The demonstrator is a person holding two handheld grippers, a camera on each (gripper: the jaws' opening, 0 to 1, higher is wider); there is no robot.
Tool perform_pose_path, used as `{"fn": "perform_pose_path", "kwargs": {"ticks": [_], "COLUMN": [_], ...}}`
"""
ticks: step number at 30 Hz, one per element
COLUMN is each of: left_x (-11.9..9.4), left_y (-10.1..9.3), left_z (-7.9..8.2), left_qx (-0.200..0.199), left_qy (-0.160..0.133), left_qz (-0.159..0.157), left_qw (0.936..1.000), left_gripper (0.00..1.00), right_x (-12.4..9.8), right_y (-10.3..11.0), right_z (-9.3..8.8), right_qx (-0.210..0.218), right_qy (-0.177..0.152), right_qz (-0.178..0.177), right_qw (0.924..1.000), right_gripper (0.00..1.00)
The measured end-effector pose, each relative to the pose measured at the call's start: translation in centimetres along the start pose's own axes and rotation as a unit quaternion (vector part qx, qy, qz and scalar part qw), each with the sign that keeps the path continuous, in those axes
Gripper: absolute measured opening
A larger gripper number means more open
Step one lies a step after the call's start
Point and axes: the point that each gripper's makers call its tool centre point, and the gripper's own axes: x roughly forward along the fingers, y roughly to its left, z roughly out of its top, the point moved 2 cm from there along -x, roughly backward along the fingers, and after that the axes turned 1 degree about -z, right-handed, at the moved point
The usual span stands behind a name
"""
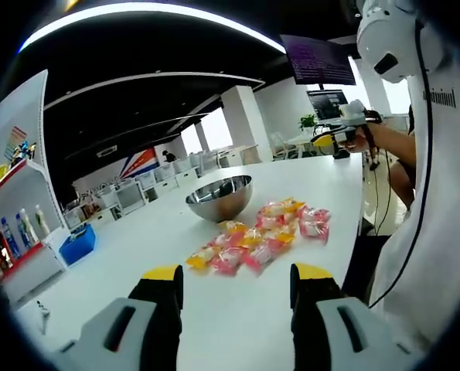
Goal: Pick up the marshmallows scattered on the table and place them into the bowl on the table
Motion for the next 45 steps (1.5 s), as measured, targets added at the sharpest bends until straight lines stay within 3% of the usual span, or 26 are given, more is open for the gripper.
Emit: {"fn": "perform_pose_path", "kwargs": {"ticks": [7,10,13,16,17,20,25,28,33,34,37,40,43,44,45], "left_x": [0.2,0.4,0.5,0.6,0.6,0.8,0.9,1.0,0.8,0.8,0.7,0.8,0.9,0.9,0.9], "left_y": [0.0,-0.2,-0.2,-0.3,-0.3,-0.6,-1.1,-1.2,-1.3,-1.3,-1.3,-1.4,-1.7,-1.8,-1.9], "left_z": [0.0,0.0,0.1,0.1,0.1,0.1,0.0,-0.1,0.1,0.2,0.4,0.5,0.6,0.6,0.7], "left_qx": [0.0,0.0,0.0,0.001,0.001,0.0,-0.002,-0.003,-0.001,0.0,0.002,0.003,0.002,0.003,0.003], "left_qy": [-0.005,-0.005,-0.007,-0.007,-0.007,-0.009,-0.011,-0.008,-0.006,-0.006,-0.007,-0.009,-0.011,-0.012,-0.014], "left_qz": [-0.005,-0.007,-0.01,-0.011,-0.011,-0.012,-0.014,-0.014,-0.015,-0.015,-0.015,-0.015,-0.015,-0.016,-0.016], "left_qw": [1.0,1.0,0.9999,0.9999,0.9999,0.9999,0.9998,0.9999,0.9999,0.9999,0.9999,0.9998,0.9998,0.9998,0.9998], "left_gripper": [0.56,0.56,0.56,0.56,0.56,0.56,0.56,0.56,0.56,0.56,0.56,0.56,0.56,0.56,0.56], "right_x": [-0.7,-0.6,0.1,1.2,1.3,2.4,3.2,3.6,4.3,4.5,5.1,5.7,6.3,6.4,6.6], "right_y": [-0.1,0.6,2.0,3.2,3.4,4.6,7.6,9.3,10.7,10.9,11.7,12.6,13.2,13.5,13.7], "right_z": [0.1,0.0,0.2,0.3,0.3,0.3,-0.1,-0.2,-0.9,-1.1,-2.1,-2.7,-3.2,-3.6,-3.8], "right_qx": [-0.001,-0.039,-0.112,-0.189,-0.197,-0.255,-0.309,-0.332,-0.389,-0.409,-0.471,-0.512,-0.535,-0.544,-0.553], "right_qy": [0.0,0.014,0.042,0.072,0.074,0.093,0.111,0.115,0.136,0.142,0.157,0.16,0.163,0.168,0.167], "right_qz": [-0.005,0.019,0.079,0.127,0.134,0.188,0.27,0.307,0.348,0.356,0.393,0.424,0.44,0.452,0.458], "right_qw": [1.0,0.999,0.9897,0.9711,0.9685,0.9438,0.9052,0.8845,0.8419,0.828,0.7739,0.7297,0.7029,0.6865,0.6759], "right_gripper": [0.39,0.39,0.38,0.39,0.39,0.39,0.39,0.39,0.39,0.39,0.39,0.39,0.35,0.35,0.36]}}
